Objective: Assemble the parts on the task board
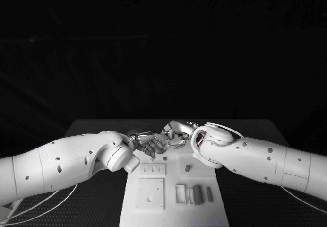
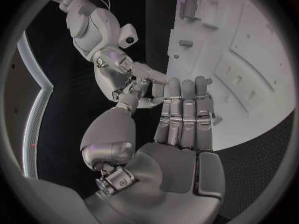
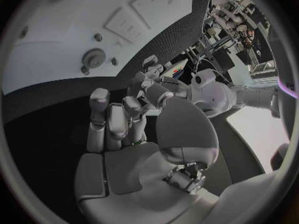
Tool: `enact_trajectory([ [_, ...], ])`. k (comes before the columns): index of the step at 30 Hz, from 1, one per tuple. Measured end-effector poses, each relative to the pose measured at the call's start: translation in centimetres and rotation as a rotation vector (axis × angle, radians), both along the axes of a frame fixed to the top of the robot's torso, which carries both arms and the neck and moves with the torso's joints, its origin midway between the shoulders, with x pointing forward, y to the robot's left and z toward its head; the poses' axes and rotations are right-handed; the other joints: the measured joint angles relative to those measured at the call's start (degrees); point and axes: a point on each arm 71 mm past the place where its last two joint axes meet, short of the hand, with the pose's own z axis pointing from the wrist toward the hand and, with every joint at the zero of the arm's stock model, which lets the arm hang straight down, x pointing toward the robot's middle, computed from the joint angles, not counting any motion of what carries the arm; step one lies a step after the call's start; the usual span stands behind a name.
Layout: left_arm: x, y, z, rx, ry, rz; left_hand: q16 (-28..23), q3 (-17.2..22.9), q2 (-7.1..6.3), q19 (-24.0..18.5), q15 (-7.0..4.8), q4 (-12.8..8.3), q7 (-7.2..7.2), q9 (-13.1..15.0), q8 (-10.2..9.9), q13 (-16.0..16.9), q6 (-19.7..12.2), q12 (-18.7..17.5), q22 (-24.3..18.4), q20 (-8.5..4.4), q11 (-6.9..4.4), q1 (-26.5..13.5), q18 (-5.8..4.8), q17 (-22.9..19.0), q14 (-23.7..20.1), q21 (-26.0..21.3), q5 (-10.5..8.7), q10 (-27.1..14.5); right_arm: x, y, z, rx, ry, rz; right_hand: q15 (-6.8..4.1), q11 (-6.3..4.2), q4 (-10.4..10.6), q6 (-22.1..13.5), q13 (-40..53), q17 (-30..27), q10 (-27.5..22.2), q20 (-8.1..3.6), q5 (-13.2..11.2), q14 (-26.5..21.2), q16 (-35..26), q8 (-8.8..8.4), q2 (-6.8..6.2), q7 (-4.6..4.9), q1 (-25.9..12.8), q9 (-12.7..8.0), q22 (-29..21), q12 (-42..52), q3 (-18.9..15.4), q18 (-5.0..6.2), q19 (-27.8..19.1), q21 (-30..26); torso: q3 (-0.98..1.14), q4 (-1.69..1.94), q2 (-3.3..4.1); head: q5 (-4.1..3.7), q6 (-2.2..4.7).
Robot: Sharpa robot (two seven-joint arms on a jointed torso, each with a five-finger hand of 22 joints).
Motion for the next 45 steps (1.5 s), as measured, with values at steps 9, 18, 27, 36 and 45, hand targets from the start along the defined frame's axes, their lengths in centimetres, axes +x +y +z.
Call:
enact_trajectory([
  [9,-0.02,0.04,-0.05,0.005,0.004,0.001,0.1,0.2,0.55,0.3,-0.09,-0.3,-0.01,0.0,0.0,0.0,0.1,0.2,0.1,0.09,-0.12,0.5,-0.01,0.0,0.1,0.0,0.01,0.3,-0.06,0.32,-0.01,-0.003,0.004,0.004,0.01,0.0,0.0,0.2,0.0,0.0,0.0,0.0,0.0,0.0,0.0,0.18,-0.14,-0.2,0.1,0.0,0.0,0.0,0.0,0.01,0.0,0.0,0.0,0.04,0.03,-0.04,-0.12],
  [18,-0.01,0.06,-0.1,0.008,0.006,0.003,0.1,-0.1,1.23,0.3,-0.09,-0.8,-0.01,0.0,0.1,0.0,0.1,0.2,0.1,0.09,-0.12,0.6,-0.02,-0.2,0.1,0.0,0.01,0.3,-0.13,0.44,-0.01,-0.005,0.006,0.004,0.01,0.0,-0.1,0.2,0.0,0.0,0.0,0.01,0.0,0.0,0.0,0.3,-0.09,-0.24,0.1,0.0,0.0,0.0,-0.1,0.02,0.0,0.0,0.02,0.02,0.04,0.04,-0.24],
  [27,-0.06,0.03,-0.18,0.01,0.011,0.002,0.1,-0.1,1.26,0.3,-0.09,-0.8,-0.01,0.0,0.2,0.0,0.1,0.2,0.1,0.09,-0.11,0.6,-0.03,-0.2,0.1,0.0,0.01,0.3,-0.2,0.58,0.05,-0.003,0.006,0.006,0.01,0.0,-0.1,0.3,0.0,0.0,0.0,0.01,0.0,0.0,0.0,0.45,-0.18,-0.27,-0.4,0.1,0.0,0.0,0.0,0.02,0.0,0.0,0.04,-0.01,0.06,0.04,-0.37],
  [36,-0.08,0.06,-0.25,0.014,0.016,0.004,0.5,2.1,4.57,0.8,-0.5,-2.3,-0.47,0.1,0.1,0.2,0.5,0.2,0.3,-0.42,-0.42,3.9,0.38,-0.2,0.5,0.4,0.01,0.8,-0.27,0.77,0.0,-0.003,0.008,0.009,0.02,0.0,0.0,0.3,0.0,-0.1,0.0,0.02,0.0,0.0,0.0,0.47,-0.03,-0.27,-0.2,0.1,0.0,0.0,0.0,0.02,0.0,0.0,0.06,0.05,0.05,0.0,-0.46],
  [45,-0.12,0.07,-0.3,0.016,0.019,0.004,0.5,2.1,4.57,0.8,-0.5,-2.4,-0.47,0.0,0.1,0.2,0.5,0.2,0.3,-0.41,-0.41,3.9,0.46,-0.2,0.5,0.4,0.01,0.8,-0.16,0.71,-0.19,-0.006,0.011,0.005,0.03,0.0,0.0,0.3,0.0,-0.1,0.0,0.12,0.0,0.0,0.0,0.47,0.04,-0.27,-0.1,0.2,0.0,0.0,0.0,0.02,0.1,0.0,0.07,0.04,0.05,0.07,-0.61],
])
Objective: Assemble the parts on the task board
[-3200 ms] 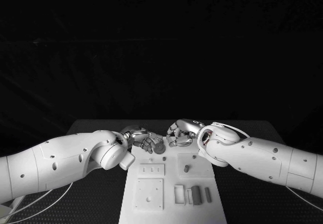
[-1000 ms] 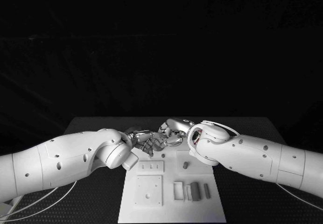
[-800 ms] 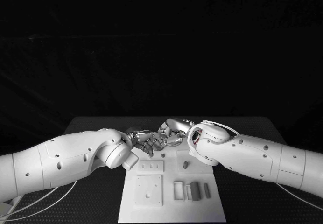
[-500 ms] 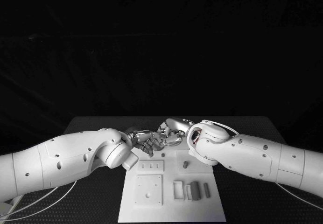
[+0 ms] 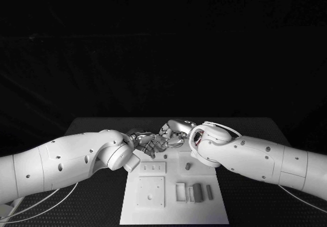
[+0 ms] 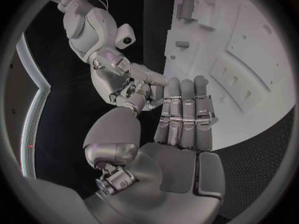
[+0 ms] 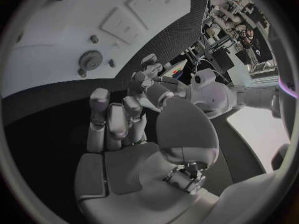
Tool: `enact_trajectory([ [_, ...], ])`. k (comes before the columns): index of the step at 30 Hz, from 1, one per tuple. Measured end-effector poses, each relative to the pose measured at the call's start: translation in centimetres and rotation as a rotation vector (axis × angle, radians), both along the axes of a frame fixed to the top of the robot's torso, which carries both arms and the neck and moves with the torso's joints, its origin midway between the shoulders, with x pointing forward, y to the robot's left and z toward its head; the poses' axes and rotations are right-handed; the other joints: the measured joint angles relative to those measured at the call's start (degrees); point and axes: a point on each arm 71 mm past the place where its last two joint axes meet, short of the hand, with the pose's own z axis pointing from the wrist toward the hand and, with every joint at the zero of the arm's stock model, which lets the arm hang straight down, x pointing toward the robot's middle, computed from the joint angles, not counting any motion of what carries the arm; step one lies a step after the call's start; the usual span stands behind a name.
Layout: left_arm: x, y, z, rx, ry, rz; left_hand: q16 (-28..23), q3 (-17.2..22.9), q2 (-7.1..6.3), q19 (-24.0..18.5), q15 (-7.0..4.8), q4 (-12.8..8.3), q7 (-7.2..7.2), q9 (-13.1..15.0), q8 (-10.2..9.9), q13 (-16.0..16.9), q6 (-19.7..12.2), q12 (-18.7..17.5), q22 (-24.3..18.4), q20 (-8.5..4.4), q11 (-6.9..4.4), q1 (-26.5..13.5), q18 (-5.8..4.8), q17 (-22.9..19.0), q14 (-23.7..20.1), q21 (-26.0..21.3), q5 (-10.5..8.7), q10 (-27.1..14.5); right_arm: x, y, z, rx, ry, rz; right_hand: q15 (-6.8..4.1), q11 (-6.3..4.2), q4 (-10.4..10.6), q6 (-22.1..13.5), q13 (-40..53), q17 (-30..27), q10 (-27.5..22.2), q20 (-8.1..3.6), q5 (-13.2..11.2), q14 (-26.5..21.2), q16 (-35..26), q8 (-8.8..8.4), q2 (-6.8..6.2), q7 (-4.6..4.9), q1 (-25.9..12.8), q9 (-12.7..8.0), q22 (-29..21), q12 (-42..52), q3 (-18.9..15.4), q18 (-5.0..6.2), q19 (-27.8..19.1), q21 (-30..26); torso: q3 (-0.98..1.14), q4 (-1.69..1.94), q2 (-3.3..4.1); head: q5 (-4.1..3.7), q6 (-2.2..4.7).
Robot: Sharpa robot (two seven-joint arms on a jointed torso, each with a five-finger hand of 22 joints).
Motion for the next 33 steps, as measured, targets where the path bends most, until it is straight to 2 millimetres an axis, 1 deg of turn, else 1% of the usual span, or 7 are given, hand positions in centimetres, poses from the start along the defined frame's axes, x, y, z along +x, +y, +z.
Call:
enact_trajectory([
  [2,0.0,0.01,0.0,0.0,0.0,0.0,0.0,0.4,0.23,0.1,0.0,-0.2,0.04,0.0,0.1,0.0,0.0,0.0,0.0,0.06,0.0,0.4,0.01,0.0,0.0,0.0,0.0,0.0,0.02,-0.02,-0.02,-0.001,0.0,0.0,0.0,0.0,0.0,0.0,0.0,0.0,0.0,0.0,0.0,0.0,0.0,0.0,0.0,0.0,0.0,0.0,0.0,0.0,0.0,0.0,0.0,0.0,-0.01,-0.01,0.0,0.0,-0.02],
  [4,-0.01,0.01,0.0,0.0,0.0,0.0,0.4,3.1,1.47,0.6,-0.26,-1.2,-0.1,0.0,0.3,0.1,0.7,0.5,0.2,0.1,-0.02,3.4,0.02,-0.2,0.5,0.3,-0.24,0.3,0.02,-0.01,-0.04,-0.001,0.001,0.0,0.0,0.0,0.0,0.0,0.0,0.0,0.0,0.0,-0.2,0.0,0.0,-0.01,0.0,0.0,0.0,0.0,0.0,0.0,0.0,0.0,0.0,0.0,-0.01,0.0,0.0,0.0,-0.03],
  [6,0.01,0.04,0.05,-0.001,-0.001,0.0,1.0,6.8,1.34,1.2,-0.27,-1.2,-0.15,0.0,0.3,0.2,1.4,0.7,0.4,-0.01,-0.15,5.2,0.0,-0.8,1.2,0.5,-0.44,0.8,0.04,-0.08,-0.17,-0.004,0.004,-0.001,0.0,0.0,0.0,0.0,0.0,0.0,0.0,0.0,-0.2,0.0,0.0,-0.03,-0.01,0.0,0.0,0.3,0.0,0.0,0.0,0.0,0.0,0.0,-0.02,0.01,0.0,-0.02,-0.06],
  [8,0.01,0.04,0.07,-0.001,-0.001,0.0,1.1,8.5,1.48,1.3,-0.26,-1.0,-0.18,-0.3,0.3,0.2,1.8,0.7,0.7,-0.11,-0.24,5.5,-0.02,-1.3,1.2,0.5,-0.44,0.9,0.06,-0.14,-0.26,-0.006,0.006,-0.002,0.01,0.0,0.0,0.0,0.0,0.0,0.0,0.01,0.0,0.0,0.0,-0.2,-0.01,0.0,0.0,0.3,0.0,0.0,0.0,0.0,0.0,0.0,-0.02,0.01,0.0,-0.03,-0.09],
  [16,-0.03,0.06,0.05,-0.001,0.0,-0.001,1.8,9.5,1.47,1.7,-0.27,-1.1,-0.34,-0.3,0.0,0.2,1.9,0.7,1.0,-0.42,-0.23,5.5,-0.44,-1.9,1.2,0.5,-0.45,1.2,0.09,-0.15,-0.29,-0.008,0.009,-0.001,-0.13,0.0,0.0,0.0,0.1,-0.1,0.0,0.01,0.0,0.1,0.0,-0.32,-0.01,0.0,0.0,0.3,0.0,0.2,0.0,0.0,0.0,0.0,-0.02,0.01,0.0,-0.03,-0.18],
  [30,-0.05,0.09,-0.01,0.0,0.001,-0.001,2.3,10.0,1.49,1.7,-0.47,-1.1,-0.35,-0.3,0.0,0.3,2.4,0.9,1.3,-0.42,-0.31,5.4,-0.56,-2.3,1.4,0.7,-0.3,1.5,0.05,-0.13,-0.37,-0.009,0.012,0.0,-0.13,0.0,-0.1,0.0,0.1,-0.1,0.0,0.02,0.0,0.1,0.0,-0.18,-0.02,0.0,0.0,0.2,0.0,0.2,-0.1,0.0,0.0,0.0,0.01,0.01,0.01,-0.02,-0.24],
  [33,-0.05,0.1,-0.02,0.0,0.001,0.0,2.7,10.3,1.7,2.0,-0.53,-1.1,-0.48,-0.3,0.0,0.4,2.5,1.0,1.5,-0.72,-0.31,5.0,-0.83,-2.4,1.4,0.7,-0.3,1.5,0.05,-0.12,-0.39,-0.008,0.013,0.001,-0.13,0.0,-0.1,0.0,0.1,-0.1,0.0,0.02,0.0,0.1,0.0,-0.17,-0.03,0.0,0.0,0.2,0.0,0.2,-0.1,0.01,0.0,0.0,0.01,0.0,0.02,-0.02,-0.28],
])
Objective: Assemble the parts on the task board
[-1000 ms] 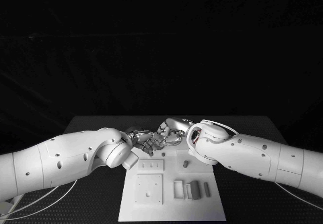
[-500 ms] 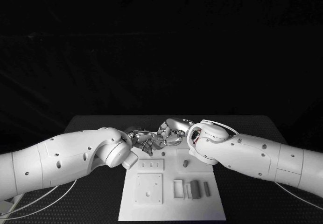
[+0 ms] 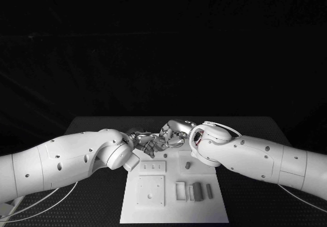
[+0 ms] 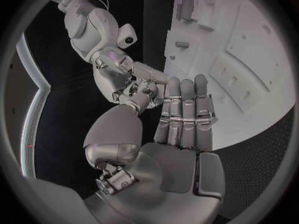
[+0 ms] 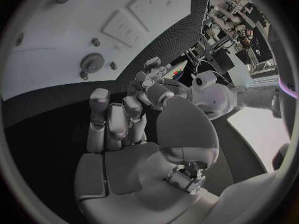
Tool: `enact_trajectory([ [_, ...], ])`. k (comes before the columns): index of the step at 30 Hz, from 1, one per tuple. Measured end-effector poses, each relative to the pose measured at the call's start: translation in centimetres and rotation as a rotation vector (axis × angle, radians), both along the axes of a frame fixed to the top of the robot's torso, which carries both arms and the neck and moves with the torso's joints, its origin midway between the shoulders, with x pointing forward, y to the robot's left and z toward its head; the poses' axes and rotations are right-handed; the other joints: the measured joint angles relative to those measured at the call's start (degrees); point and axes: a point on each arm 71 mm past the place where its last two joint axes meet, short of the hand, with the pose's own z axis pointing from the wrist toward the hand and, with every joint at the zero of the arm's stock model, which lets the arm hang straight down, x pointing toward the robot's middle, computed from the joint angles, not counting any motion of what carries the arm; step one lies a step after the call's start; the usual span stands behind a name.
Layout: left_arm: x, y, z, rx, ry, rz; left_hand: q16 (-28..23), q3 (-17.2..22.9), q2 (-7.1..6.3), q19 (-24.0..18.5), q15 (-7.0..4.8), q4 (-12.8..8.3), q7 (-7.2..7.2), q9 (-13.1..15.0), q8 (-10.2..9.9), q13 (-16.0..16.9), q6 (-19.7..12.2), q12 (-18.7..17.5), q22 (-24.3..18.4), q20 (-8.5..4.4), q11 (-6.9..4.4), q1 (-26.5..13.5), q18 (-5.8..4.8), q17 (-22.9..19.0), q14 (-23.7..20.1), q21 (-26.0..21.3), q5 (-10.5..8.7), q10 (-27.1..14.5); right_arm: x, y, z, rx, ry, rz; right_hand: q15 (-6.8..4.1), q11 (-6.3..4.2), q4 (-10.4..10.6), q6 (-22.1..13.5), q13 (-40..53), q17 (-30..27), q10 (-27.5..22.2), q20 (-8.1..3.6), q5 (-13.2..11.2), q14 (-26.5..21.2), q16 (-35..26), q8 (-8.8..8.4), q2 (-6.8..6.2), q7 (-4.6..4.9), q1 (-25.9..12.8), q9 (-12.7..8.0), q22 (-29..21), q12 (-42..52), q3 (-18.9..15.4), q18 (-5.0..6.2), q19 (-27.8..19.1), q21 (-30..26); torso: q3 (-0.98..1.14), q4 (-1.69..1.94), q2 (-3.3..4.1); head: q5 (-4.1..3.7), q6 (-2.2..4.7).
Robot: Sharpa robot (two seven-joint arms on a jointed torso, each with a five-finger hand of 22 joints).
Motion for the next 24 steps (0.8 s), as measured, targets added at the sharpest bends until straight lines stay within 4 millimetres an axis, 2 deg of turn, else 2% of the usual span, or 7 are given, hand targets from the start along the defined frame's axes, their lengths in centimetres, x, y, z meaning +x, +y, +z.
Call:
enact_trajectory([
  [8,0.02,0.04,0.0,0.0,-0.001,0.002,1.1,0.3,0.74,0.3,-0.26,-0.2,0.2,0.0,0.2,0.4,0.4,0.6,0.6,-0.3,-0.04,-1.3,-0.03,-0.2,0.3,0.4,-0.03,0.2,-0.01,-0.04,-0.02,0.0,0.0,0.0,0.01,0.0,0.0,0.0,0.0,-0.1,0.0,0.01,0.0,0.0,0.0,0.0,-0.16,0.0,-0.2,-0.1,0.0,0.0,0.0,0.0,0.0,0.0,0.03,-0.02,0.0,0.04,-0.04],
  [24,0.14,0.1,0.01,0.007,-0.007,-0.011,1.5,0.5,0.87,0.3,-0.33,-0.3,-0.03,0.0,0.4,0.6,0.6,0.9,0.9,-0.29,-0.13,-1.2,-0.05,-0.3,0.3,0.4,-0.15,0.5,-0.05,-0.26,-0.13,0.001,0.003,-0.003,0.03,0.0,0.1,0.0,-0.3,-0.4,0.0,-0.03,0.0,0.0,0.0,0.0,-0.36,0.0,-0.4,-0.1,0.0,0.0,0.1,0.01,-0.2,0.0,0.03,-0.05,0.0,0.06,-0.1],
])
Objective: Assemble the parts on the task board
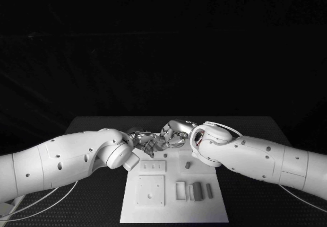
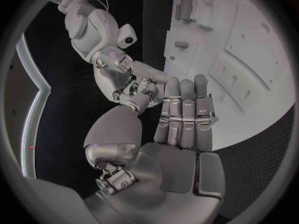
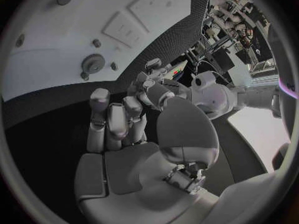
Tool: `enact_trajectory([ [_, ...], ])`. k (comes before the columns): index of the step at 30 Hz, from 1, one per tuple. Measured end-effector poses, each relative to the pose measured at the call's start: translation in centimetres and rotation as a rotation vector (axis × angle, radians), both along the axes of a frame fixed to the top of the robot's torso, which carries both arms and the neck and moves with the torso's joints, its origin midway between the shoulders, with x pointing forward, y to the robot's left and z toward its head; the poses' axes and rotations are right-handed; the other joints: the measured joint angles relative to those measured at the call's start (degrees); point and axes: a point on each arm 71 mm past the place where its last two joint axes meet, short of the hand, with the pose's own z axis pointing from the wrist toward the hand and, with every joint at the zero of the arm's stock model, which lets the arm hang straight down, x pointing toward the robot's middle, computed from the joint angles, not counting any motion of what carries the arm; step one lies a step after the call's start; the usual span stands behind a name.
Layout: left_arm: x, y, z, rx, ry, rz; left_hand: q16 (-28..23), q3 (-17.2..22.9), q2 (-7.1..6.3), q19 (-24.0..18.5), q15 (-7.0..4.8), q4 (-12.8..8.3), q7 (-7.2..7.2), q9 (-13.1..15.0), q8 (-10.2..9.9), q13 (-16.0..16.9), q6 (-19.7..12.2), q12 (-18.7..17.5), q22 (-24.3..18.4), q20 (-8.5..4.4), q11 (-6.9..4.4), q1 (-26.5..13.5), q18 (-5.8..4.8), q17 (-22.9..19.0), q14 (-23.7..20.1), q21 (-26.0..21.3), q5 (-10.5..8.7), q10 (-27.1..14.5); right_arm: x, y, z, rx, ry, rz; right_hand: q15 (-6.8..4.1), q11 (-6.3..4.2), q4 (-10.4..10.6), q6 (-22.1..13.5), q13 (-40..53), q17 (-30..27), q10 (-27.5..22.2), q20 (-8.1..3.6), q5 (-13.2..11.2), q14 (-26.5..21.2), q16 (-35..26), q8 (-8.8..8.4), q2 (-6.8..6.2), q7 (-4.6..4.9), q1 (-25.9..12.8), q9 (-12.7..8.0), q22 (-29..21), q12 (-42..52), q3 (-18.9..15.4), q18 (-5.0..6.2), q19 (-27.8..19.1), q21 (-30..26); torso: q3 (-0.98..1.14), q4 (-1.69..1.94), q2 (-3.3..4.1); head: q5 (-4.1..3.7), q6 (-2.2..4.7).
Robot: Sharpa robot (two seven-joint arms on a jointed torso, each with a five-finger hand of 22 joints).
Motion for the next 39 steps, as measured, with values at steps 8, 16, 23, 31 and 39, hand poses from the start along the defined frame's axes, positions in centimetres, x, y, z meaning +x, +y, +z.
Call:
enact_trajectory([
  [8,0.1,0.1,0.0,0.009,-0.009,-0.013,0.0,0.1,0.14,0.0,0.0,-0.2,-0.09,0.0,0.0,0.1,0.1,0.0,0.1,0.0,-0.07,0.2,0.0,-0.1,0.0,0.0,0.07,0.1,-0.1,-0.2,0.0,0.005,0.006,-0.001,-0.16,0.0,0.0,0.0,-0.2,-0.3,0.0,0.01,0.0,-0.2,0.0,-0.03,0.0,0.0,0.0,0.0,0.0,-0.2,0.0,0.04,0.0,0.0,0.0,0.02,0.01,-0.02,-0.02],
  [16,0.2,0.2,0.0,0.015,-0.015,-0.022,0.2,0.1,0.13,0.0,0.0,-0.2,-0.39,0.0,-0.2,0.1,0.4,0.0,0.2,0.0,-0.29,0.2,-0.01,-0.1,0.0,0.0,0.07,0.5,-0.1,-0.4,-0.1,0.009,0.014,-0.007,-0.16,-0.21,0.2,0.0,-0.4,-0.5,-0.2,0.01,0.0,-0.2,0.0,-0.26,-0.03,-0.01,0.0,-0.2,0.0,-0.5,-0.2,0.17,0.0,0.0,0.01,0.02,0.01,0.04,-0.09],
  [23,0.2,0.2,0.0,0.018,-0.018,-0.028,0.2,0.1,0.14,0.0,-0.01,-0.2,-0.47,0.0,0.0,0.2,0.5,0.0,0.2,0.0,-0.31,0.2,0.0,-0.2,0.0,0.0,0.06,0.5,0.0,-0.7,-0.2,0.009,0.024,-0.01,-0.23,-0.26,0.3,0.6,-0.5,-0.7,-0.4,0.02,0.0,-0.2,0.0,-0.39,-0.59,-0.59,-0.6,-0.2,0.0,-0.8,-0.3,0.7,0.0,0.0,0.01,-0.01,0.03,0.02,-0.14],
  [31,0.2,0.4,0.0,0.021,-0.019,-0.028,0.2,0.0,0.2,0.0,-0.01,-0.2,-0.47,0.0,0.0,0.2,0.5,0.0,0.2,0.01,-0.29,0.3,-0.01,-0.2,0.0,0.0,0.01,0.7,-0.1,-0.9,-0.4,0.006,0.039,-0.009,-0.35,0.1,0.6,1.0,-0.9,-1.5,-0.9,0.11,0.0,-0.8,-0.3,-0.53,-1.12,-0.62,-1.9,-0.3,0.0,-1.4,-0.6,0.83,-0.1,0.0,0.01,-0.04,0.03,-0.12,-0.13],
  [39,0.2,0.7,0.0,0.026,-0.021,-0.023,0.2,0.3,0.26,0.0,-0.01,-0.3,-0.46,0.2,0.0,0.2,0.5,0.2,0.3,0.01,-0.28,0.3,-0.01,-0.2,0.0,0.0,-0.11,0.7,0.0,-1.5,-0.8,-0.002,0.052,-0.015,-0.34,-0.1,0.6,2.8,-0.9,-1.6,-1.1,0.11,0.0,-0.8,-0.3,-0.52,-1.2,0.77,-2.0,-0.2,0.0,-1.4,-0.5,0.84,-0.1,0.0,0.02,-0.01,0.01,-0.25,-0.07],
])
